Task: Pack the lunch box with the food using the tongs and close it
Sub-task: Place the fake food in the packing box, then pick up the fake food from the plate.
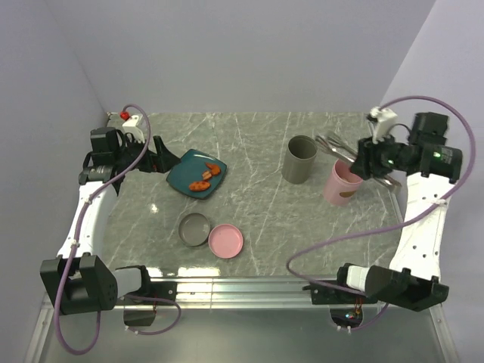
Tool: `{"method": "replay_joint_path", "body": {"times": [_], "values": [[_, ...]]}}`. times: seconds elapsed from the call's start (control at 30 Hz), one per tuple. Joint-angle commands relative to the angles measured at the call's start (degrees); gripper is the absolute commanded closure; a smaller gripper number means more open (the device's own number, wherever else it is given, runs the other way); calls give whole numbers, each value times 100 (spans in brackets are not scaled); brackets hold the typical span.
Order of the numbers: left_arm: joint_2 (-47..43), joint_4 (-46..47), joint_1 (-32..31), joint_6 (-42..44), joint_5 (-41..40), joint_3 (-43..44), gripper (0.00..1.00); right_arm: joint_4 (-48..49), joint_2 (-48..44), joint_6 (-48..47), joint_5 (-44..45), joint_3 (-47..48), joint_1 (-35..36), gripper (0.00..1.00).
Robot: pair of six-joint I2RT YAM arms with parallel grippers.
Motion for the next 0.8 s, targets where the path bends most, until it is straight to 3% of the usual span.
{"method": "replay_joint_path", "body": {"times": [0.0, 0.23, 0.43, 0.57, 0.77], "values": [[-22, -241, -2, 154, 15, 327, 2, 507, -43, 880, -106, 349, 1003, 47], [-40, -557, 112, 189, 24, 415, 2, 1929, 396, 2153, 464, 147, 2972, 48], [31, -593, 217, 172, 279, 451, 2, 2406, 1336, 2857, 1316, 472, 4316, 51], [-153, -348, 235, 49, 376, 266, 2, 2486, 1714, 2885, 1739, 429, 4810, 51], [-162, -268, 226, 14, 158, 160, 2, 2652, 2259, 3104, 1092, 218, 4925, 52]]}}
